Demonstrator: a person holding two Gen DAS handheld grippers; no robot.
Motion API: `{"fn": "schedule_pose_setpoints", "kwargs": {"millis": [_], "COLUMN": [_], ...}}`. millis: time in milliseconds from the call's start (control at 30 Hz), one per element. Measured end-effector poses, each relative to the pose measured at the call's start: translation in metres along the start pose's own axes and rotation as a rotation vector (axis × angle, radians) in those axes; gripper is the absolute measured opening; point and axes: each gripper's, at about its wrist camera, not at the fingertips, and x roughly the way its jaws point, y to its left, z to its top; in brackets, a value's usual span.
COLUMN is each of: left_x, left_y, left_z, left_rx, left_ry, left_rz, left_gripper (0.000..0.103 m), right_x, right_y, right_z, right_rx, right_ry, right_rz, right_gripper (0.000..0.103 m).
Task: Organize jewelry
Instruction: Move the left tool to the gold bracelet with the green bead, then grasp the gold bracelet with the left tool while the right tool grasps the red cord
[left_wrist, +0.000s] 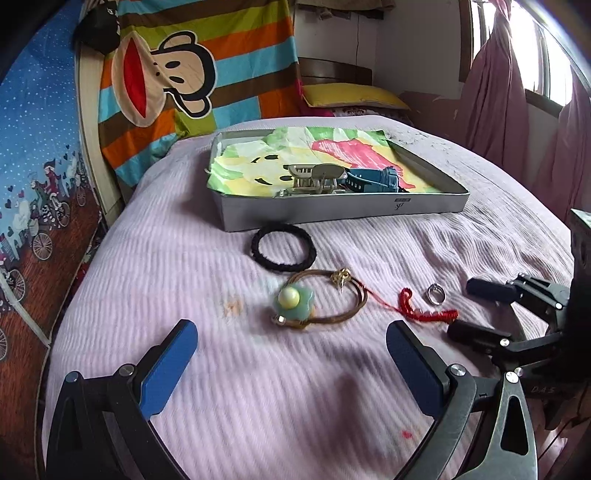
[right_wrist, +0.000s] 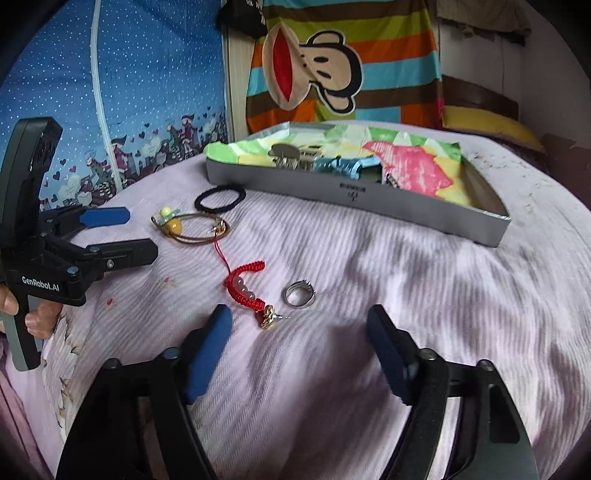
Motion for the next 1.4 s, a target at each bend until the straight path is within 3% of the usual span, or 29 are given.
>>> {"fn": "schedule_pose_setpoints", "kwargs": {"millis": [200, 400, 633, 1067, 1400], "left_x": [0.021, 0.030, 0.029, 0.023, 0.010], "left_y": [-0.002, -0.013, -0.020, -0.021, -0.028], "left_z": [0.011, 0.009, 0.005, -0.002, -0.017], "left_rx": [0.002, 0.050, 0.089, 0.072, 0.068], "left_ry": [0.046, 0.060, 0.038, 0.017, 0.001], "left_rz": [-0.010, -0.015, -0.032, -0.056, -0.080], "left_gripper": [0.099, 0.081, 0.058, 0.027, 0.022], "right_x": [0.010, 0.014, 0.015, 0.018, 0.018], "right_y": [0.001, 0.006, 0.005, 0.003, 0.009], "right_z": [-0.001, -0.002, -0.003, -0.001, 0.001], "right_rx": [0.006, -0.011, -0.004, 0.001, -0.036], "right_ry": [0.033, 0.043, 0.041, 0.050, 0.058], "right_rz": [0.044, 0.065, 0.087, 0.109, 0.122], "right_gripper": [0.043, 0.036, 0.032, 0.031, 0.018]}}
